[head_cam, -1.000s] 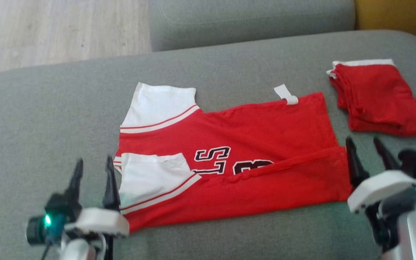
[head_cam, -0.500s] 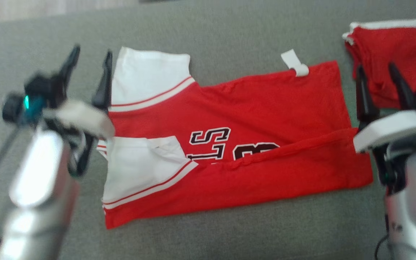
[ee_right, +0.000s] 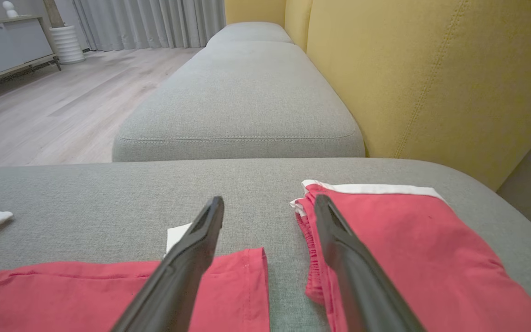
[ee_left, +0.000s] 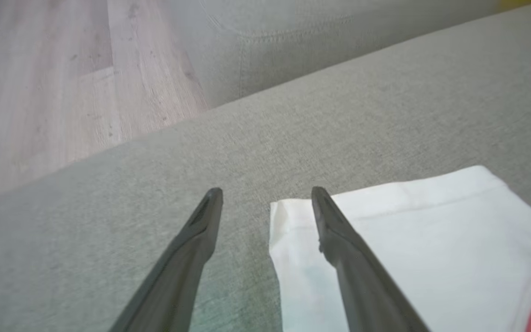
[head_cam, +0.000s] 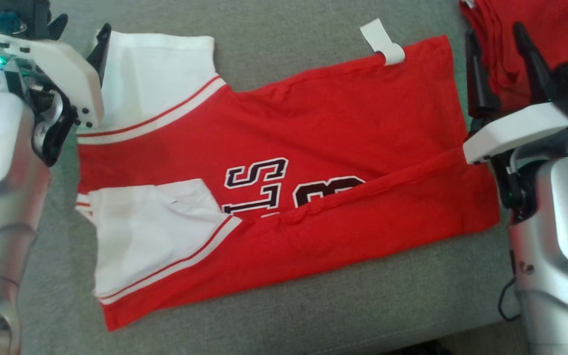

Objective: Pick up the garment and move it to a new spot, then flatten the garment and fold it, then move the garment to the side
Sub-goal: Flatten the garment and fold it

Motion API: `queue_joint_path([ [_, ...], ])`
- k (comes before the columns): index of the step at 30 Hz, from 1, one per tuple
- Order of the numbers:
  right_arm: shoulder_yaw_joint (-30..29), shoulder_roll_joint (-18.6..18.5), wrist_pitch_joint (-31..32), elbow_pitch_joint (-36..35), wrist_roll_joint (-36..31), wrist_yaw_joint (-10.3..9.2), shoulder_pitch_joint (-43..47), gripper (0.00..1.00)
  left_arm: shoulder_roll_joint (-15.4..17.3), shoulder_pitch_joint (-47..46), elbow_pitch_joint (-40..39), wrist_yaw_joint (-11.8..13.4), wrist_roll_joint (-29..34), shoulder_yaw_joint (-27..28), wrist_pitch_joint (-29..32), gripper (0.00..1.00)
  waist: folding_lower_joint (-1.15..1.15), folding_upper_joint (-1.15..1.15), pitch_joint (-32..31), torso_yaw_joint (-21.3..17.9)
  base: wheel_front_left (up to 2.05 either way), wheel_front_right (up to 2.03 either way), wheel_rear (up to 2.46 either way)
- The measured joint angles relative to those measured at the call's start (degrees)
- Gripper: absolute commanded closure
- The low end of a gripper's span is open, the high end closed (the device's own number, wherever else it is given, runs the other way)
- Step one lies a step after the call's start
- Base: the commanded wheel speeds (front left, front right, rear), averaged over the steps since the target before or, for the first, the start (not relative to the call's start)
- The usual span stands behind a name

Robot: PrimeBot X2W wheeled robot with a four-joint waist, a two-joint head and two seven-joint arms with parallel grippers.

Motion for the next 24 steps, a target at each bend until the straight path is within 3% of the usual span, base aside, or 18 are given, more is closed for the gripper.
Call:
queue_joint_path([
  [14, 0.0, 1.4, -2.6, 2.4, 0.0, 0.0, -1.1, 0.0, 3.7, -3.9, 2.7, 0.0, -11.0, -10.0, 5.7, 0.0, -0.01, 0.0, 2.4, -2.4, 0.0, 0.0, 0.0],
  [15, -0.1, 1.4, -2.6, 2.7, -0.1, 0.0, -1.8, 0.0, 3.7, -4.5, 2.7, 0.0, -13.9, -10.7, 7.9, 0.42, -0.01, 0.0, 2.4, -2.3, 0.0, 0.0, 0.0],
  [16, -0.1, 1.4, -2.6, 2.8, -0.1, 0.0, -1.9, 0.0, 3.8, -4.6, 2.1, 0.0, -15.3, -11.5, 8.7, 1.0, -0.01, 0.0, 2.3, -2.3, 0.0, 0.0, 0.0],
  [20, -1.3, 1.2, -2.6, 3.8, -0.2, 0.0, -1.9, 0.0, 3.7, -4.0, 0.4, 0.0, -18.0, -13.7, 6.6, 1.0, 0.0, 0.0, 1.6, -1.5, 0.0, 0.0, 0.0],
  [24, 0.7, -0.1, -2.0, 4.5, 0.6, 0.0, -1.9, 0.0, 3.7, -2.0, -0.9, 0.0, -18.0, -14.1, -0.9, 1.0, -0.01, 0.0, -0.2, -0.2, 0.0, 0.0, 0.0],
])
